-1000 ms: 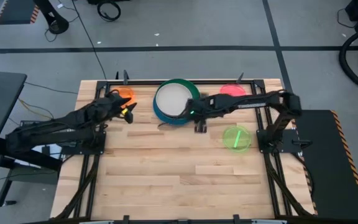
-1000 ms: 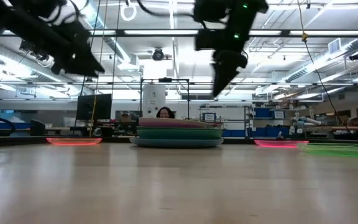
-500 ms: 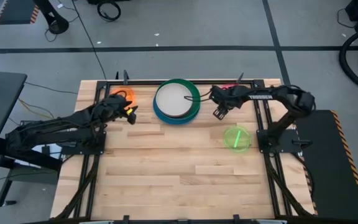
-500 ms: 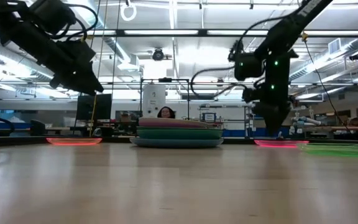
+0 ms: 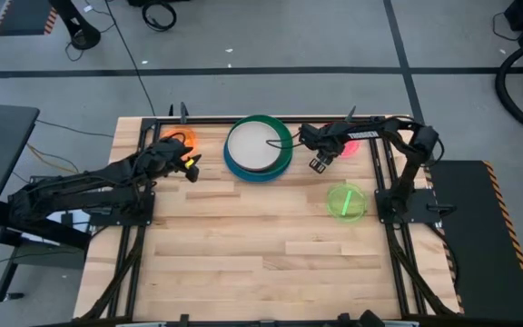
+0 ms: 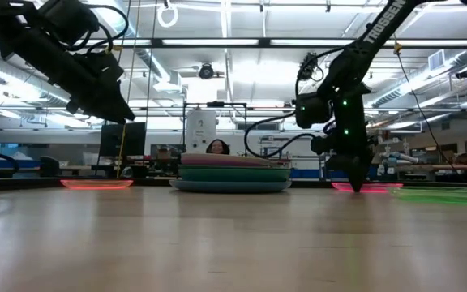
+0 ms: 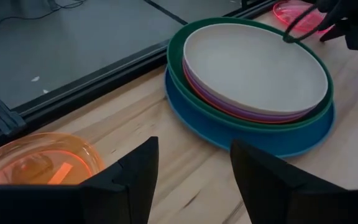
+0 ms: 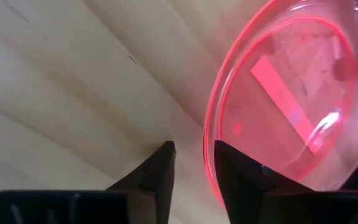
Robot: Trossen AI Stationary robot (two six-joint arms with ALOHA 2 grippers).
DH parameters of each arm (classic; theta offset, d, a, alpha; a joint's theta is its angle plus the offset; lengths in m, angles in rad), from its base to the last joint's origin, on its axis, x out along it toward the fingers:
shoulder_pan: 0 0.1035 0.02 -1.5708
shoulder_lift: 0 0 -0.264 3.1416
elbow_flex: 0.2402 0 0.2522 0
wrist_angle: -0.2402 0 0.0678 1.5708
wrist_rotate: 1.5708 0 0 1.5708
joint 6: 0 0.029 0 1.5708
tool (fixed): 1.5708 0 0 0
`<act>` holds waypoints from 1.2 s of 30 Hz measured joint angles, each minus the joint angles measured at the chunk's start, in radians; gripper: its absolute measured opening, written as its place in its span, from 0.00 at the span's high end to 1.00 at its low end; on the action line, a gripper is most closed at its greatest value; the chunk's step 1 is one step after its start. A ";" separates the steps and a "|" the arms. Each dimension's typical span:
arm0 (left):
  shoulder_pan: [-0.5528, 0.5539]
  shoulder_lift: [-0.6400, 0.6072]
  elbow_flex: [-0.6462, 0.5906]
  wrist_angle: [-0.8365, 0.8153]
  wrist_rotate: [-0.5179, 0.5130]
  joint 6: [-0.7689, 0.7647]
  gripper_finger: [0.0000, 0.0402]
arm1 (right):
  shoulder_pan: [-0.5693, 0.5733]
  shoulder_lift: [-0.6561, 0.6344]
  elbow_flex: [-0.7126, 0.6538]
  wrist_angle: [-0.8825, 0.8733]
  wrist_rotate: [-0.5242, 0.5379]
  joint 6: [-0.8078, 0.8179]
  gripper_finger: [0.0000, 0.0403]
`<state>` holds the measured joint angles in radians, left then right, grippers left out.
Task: Stack plastic plates
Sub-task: Stack the pink plate on top of the green plate
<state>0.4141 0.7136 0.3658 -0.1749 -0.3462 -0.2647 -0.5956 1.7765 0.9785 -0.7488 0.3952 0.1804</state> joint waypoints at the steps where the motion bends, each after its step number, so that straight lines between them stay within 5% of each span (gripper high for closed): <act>1: 0.000 0.000 0.000 0.000 0.000 0.004 0.49 | -0.009 0.000 0.004 -0.003 -0.013 -0.012 0.71; 9: -0.013 0.000 0.000 0.001 0.018 0.050 0.49 | -0.081 -0.007 0.013 -0.019 -0.027 -0.062 0.95; 16: -0.108 0.000 0.000 0.111 0.157 0.069 0.49 | -0.014 -0.048 0.013 -0.061 0.014 -0.068 0.98; 27: -0.338 0.000 0.000 0.250 0.165 0.068 0.49 | 0.469 -0.290 0.057 -0.377 0.007 0.244 0.99; 36: -0.508 0.000 0.000 0.321 0.165 0.063 0.49 | 0.957 -0.307 0.166 -0.596 -0.014 0.551 1.00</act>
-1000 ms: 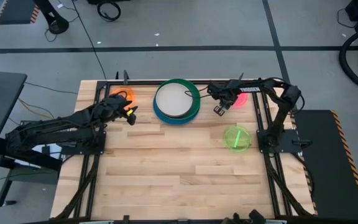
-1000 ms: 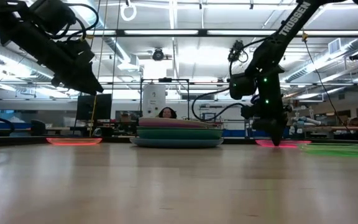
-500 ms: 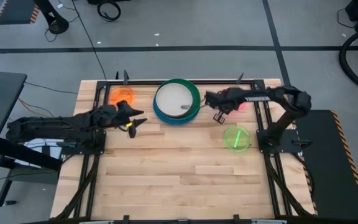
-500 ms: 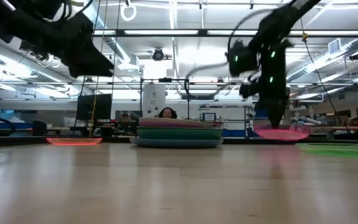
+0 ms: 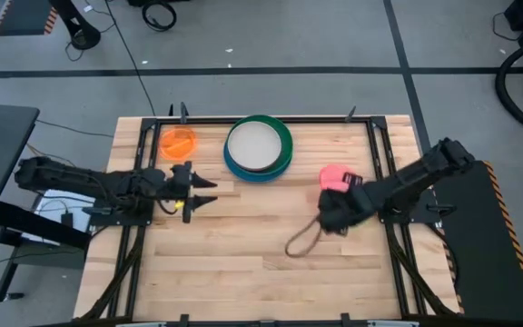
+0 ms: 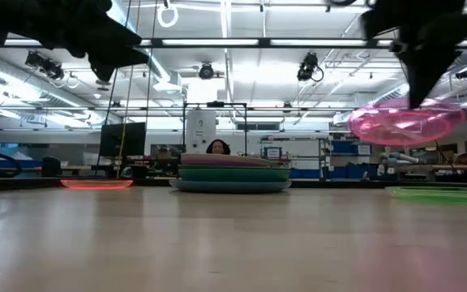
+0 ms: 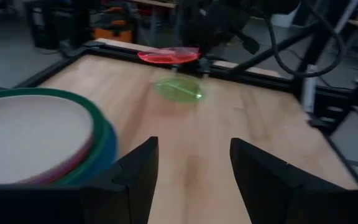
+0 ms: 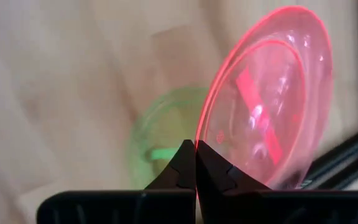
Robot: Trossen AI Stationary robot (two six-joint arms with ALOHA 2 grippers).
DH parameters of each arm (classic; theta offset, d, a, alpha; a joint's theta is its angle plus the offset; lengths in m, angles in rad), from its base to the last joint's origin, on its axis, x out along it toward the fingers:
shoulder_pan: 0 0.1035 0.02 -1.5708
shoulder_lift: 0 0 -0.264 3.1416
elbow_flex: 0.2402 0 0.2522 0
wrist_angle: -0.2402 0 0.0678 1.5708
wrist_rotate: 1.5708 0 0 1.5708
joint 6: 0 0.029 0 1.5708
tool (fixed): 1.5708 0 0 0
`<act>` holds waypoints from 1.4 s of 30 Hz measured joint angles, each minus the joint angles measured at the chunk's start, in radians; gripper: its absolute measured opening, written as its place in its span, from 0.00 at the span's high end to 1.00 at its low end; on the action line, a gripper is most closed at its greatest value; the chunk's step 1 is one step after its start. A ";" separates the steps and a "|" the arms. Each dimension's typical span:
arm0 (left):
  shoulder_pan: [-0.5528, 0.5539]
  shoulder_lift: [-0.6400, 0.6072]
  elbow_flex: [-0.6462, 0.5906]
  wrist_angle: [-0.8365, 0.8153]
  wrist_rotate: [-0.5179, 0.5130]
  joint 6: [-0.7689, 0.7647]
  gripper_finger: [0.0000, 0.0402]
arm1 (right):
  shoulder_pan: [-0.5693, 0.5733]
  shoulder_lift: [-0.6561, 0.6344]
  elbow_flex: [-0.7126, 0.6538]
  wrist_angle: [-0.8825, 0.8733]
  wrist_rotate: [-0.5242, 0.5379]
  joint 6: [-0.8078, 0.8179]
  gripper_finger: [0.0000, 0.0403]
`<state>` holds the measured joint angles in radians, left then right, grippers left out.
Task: Stack plastic plates
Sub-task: Stack the pink plate on top of the green plate, then stack the stacked plates on top of the gray plate
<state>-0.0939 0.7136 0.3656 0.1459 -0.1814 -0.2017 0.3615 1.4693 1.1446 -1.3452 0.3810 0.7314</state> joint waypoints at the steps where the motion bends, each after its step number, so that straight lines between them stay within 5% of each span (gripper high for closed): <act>1: -0.017 0.000 0.000 0.003 0.000 -0.007 0.49 | 0.036 0.000 -0.009 0.004 -0.010 0.024 1.00; 10: -0.200 0.103 -0.001 0.133 0.007 -0.018 0.49 | 0.244 0.001 -0.141 0.058 -0.017 0.100 0.99; 24: -0.301 0.327 -0.001 0.321 -0.138 -0.050 0.49 | 0.249 0.001 -0.353 0.229 -0.013 0.013 0.96; 28: -0.296 0.353 -0.001 0.377 -0.141 -0.048 0.49 | 0.242 0.002 -0.414 0.333 -0.076 -0.045 0.88; 36: -0.296 0.354 0.000 0.386 -0.173 -0.048 0.49 | 0.262 -0.003 -0.353 0.263 -0.150 -0.108 0.66; 42: -0.312 0.353 0.000 0.370 -0.176 -0.061 0.49 | 0.296 0.001 -0.396 0.271 -0.089 -0.126 0.55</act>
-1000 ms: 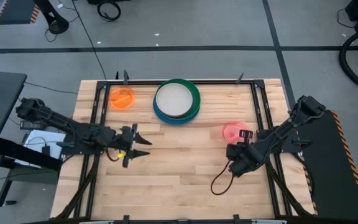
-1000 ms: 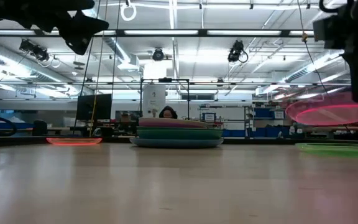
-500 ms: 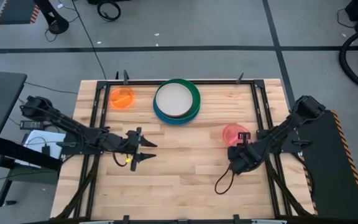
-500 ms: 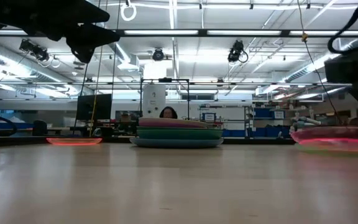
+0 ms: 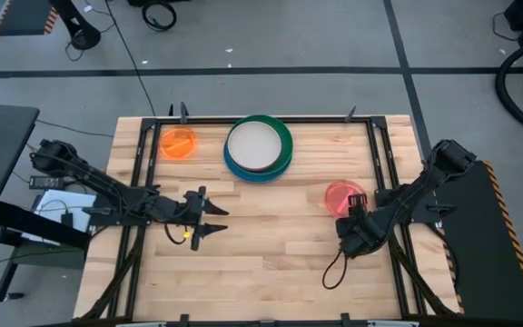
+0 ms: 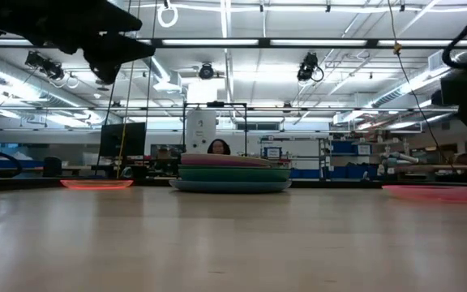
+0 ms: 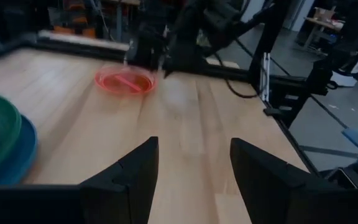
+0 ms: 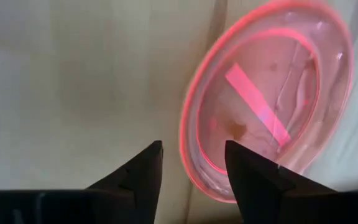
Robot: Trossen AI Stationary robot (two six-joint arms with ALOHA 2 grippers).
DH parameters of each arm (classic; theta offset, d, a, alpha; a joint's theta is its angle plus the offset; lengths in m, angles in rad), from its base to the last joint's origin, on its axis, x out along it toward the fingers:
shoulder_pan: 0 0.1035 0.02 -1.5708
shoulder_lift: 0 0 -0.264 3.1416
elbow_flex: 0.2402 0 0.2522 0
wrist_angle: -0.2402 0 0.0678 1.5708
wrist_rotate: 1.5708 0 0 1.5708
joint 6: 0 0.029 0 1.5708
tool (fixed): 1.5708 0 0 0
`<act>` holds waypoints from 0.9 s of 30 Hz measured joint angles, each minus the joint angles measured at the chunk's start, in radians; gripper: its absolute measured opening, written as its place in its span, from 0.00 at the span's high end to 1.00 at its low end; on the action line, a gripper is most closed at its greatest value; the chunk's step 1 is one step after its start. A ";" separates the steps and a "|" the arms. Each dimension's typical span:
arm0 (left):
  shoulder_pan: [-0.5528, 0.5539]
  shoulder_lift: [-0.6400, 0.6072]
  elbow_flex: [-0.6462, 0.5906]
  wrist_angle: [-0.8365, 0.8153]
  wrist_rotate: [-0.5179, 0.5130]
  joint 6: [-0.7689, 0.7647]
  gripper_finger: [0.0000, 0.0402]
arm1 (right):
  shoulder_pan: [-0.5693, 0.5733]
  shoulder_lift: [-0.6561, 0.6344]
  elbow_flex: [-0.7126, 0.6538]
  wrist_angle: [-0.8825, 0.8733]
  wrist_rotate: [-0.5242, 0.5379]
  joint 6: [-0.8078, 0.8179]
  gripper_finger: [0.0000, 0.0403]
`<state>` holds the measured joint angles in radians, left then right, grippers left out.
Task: Stack plastic plates
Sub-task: Stack the stacked plates on top of the gray plate
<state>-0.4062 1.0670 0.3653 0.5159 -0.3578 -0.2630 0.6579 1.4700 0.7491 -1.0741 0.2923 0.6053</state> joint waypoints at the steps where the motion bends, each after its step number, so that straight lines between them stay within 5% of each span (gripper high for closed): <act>1: -0.004 0.000 0.000 -0.020 -0.001 -0.023 0.49 | 0.000 0.000 -0.016 0.004 0.000 -0.008 0.54; 12: -0.006 0.000 0.000 -0.368 -0.127 -0.304 0.49 | -0.039 -0.003 -0.133 0.168 -0.013 -0.011 0.61; 23: 0.065 -0.015 0.000 -0.492 -0.225 -0.338 0.49 | -0.114 -0.002 -0.133 0.222 -0.059 -0.084 0.94; 27: 0.155 -0.025 0.000 -0.610 -0.225 -0.379 0.49 | -0.133 0.002 -0.027 0.143 -0.003 -0.083 0.97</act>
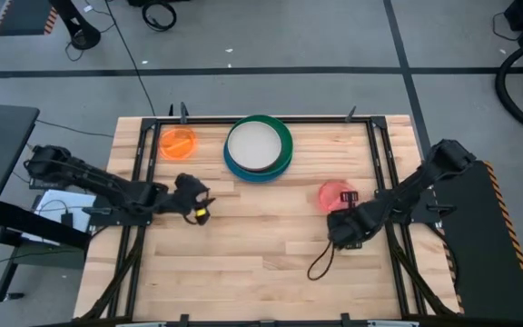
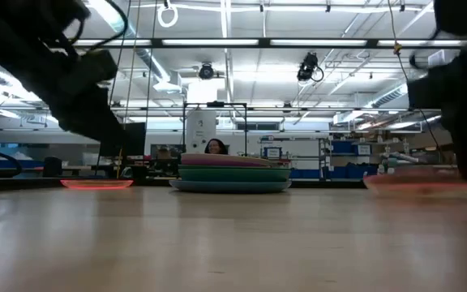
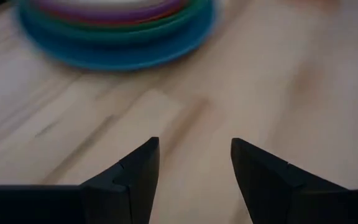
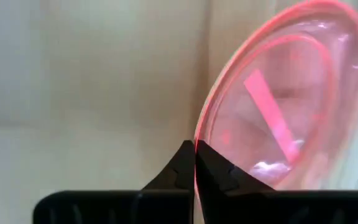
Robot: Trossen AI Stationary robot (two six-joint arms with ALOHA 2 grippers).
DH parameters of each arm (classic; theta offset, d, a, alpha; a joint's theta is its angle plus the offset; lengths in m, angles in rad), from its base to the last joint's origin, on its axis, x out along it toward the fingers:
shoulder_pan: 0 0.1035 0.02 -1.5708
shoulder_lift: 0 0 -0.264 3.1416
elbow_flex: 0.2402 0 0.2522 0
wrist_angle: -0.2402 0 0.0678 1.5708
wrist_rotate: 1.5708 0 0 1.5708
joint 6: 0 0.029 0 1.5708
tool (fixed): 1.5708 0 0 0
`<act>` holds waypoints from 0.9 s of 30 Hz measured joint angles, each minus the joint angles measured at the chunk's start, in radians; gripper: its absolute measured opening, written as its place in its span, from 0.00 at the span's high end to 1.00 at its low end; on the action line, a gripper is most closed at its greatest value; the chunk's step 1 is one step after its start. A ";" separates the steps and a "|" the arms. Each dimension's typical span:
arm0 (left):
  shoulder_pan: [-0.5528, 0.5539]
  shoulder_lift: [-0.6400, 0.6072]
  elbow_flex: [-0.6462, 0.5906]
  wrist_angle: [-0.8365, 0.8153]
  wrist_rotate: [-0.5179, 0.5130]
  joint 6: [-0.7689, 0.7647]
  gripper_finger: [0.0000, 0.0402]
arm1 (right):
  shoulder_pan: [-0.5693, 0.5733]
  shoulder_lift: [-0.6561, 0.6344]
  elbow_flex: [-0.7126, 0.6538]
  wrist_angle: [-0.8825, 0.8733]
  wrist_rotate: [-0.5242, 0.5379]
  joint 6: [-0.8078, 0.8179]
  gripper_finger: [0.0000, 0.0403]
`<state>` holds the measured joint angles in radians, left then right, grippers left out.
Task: Stack plastic plates
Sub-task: Stack the stacked plates on top of the gray plate
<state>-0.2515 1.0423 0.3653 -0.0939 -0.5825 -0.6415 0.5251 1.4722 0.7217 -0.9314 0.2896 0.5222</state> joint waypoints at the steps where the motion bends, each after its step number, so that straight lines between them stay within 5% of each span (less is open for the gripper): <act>1: 0.025 -0.003 0.000 -0.028 0.000 -0.004 0.49 | -0.004 -0.002 0.048 -0.030 0.008 -0.013 0.97; 10: 0.220 -0.029 0.000 -0.161 0.002 0.101 0.49 | -0.158 -0.001 0.466 -0.237 0.196 -0.295 0.99; 15: 0.305 -0.038 0.000 -0.162 0.018 0.209 0.49 | -0.304 -0.002 0.531 -0.068 0.264 -0.590 0.99; 18: 0.348 -0.074 0.003 -0.110 0.155 0.322 0.49 | -0.410 0.019 0.533 0.080 0.239 -0.781 0.99; 27: 0.644 -0.181 0.133 -0.183 0.315 0.530 0.49 | -0.624 0.249 0.533 0.455 0.162 -1.332 1.00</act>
<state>0.3923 0.8612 0.4979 -0.2764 -0.2680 -0.1111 -0.0984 1.7210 1.2548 -0.4765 0.4512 -0.8102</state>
